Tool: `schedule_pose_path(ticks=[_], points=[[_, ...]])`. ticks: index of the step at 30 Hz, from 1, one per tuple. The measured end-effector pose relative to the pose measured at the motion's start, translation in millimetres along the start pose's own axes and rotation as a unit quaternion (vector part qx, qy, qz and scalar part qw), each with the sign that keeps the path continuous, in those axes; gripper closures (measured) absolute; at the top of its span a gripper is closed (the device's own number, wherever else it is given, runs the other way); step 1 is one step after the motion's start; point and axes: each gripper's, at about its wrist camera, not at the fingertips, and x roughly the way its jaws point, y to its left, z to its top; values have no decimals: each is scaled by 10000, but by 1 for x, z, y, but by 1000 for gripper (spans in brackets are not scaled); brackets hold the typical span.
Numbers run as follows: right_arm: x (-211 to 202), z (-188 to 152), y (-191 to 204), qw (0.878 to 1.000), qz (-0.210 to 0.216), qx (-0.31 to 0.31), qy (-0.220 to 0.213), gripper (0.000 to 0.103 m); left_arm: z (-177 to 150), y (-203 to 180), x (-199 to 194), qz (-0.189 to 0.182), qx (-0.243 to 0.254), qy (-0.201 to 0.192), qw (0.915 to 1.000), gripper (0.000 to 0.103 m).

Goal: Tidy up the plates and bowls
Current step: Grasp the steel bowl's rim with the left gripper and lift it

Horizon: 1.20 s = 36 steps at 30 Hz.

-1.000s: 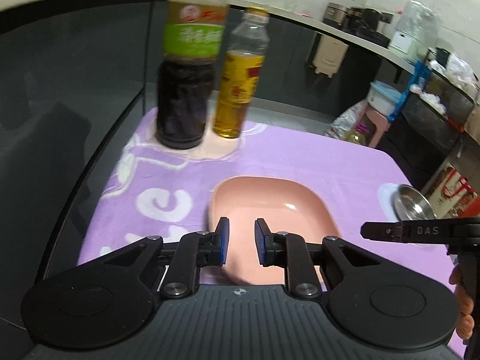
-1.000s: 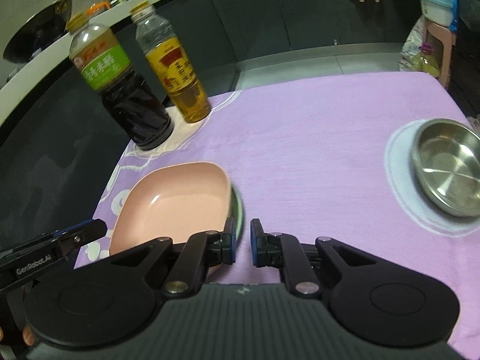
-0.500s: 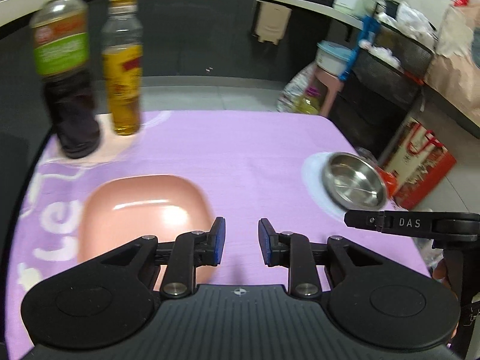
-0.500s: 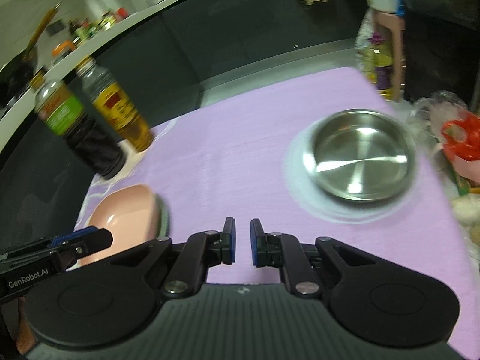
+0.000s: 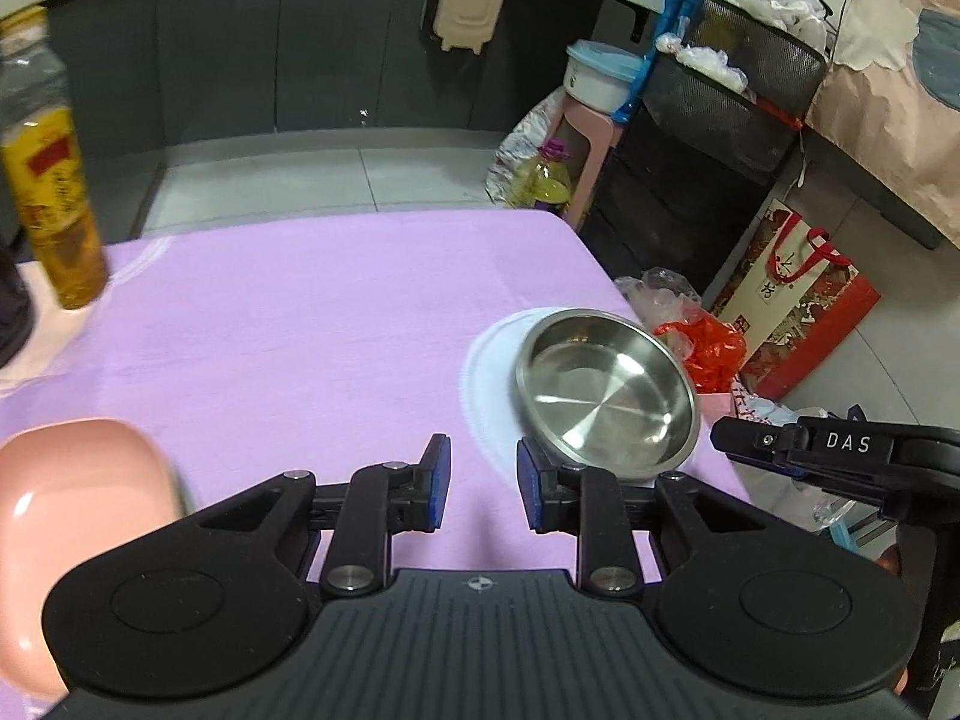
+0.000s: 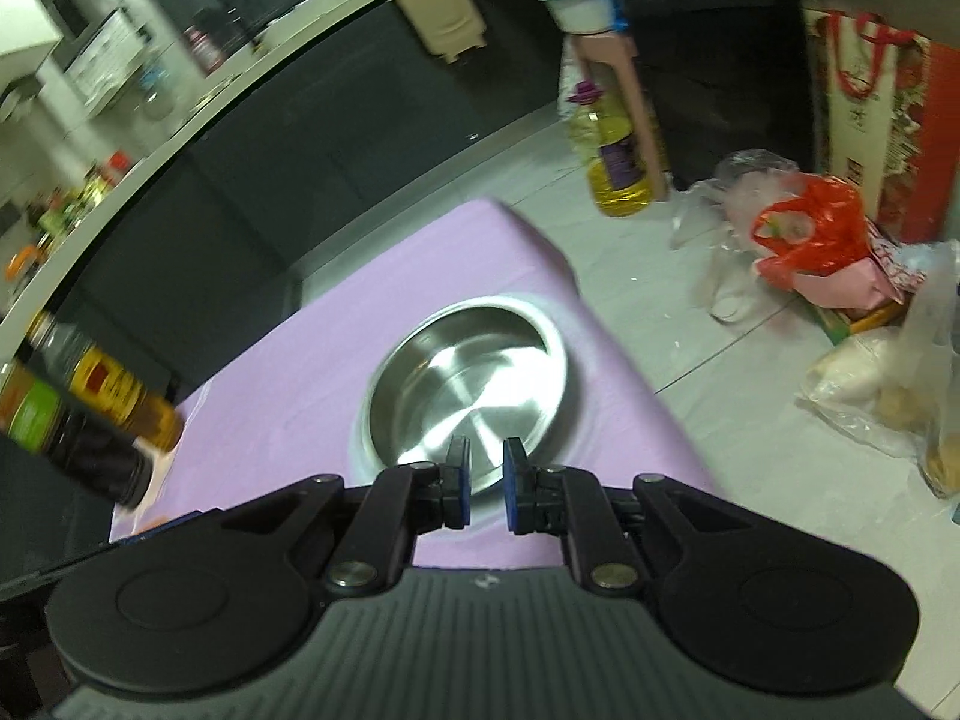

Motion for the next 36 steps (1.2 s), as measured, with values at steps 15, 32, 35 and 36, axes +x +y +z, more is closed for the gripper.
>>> schedule_pose_path(ticks=[15, 32, 35, 36], points=[[19, 10, -21, 9986, -141, 497, -125, 76, 20, -8, 62, 189, -145, 140, 9996, 80], [22, 2, -11, 9998, -139, 109, -107, 91, 16, -20, 65, 79, 205, 232, 9995, 91], [10, 2, 0, 9998, 21, -32, -176, 91, 17, -11, 42, 55, 148, 138, 9998, 90], [6, 1, 5, 9998, 69, -72, -193, 91, 17, -9, 33, 69, 147, 86, 9998, 90]])
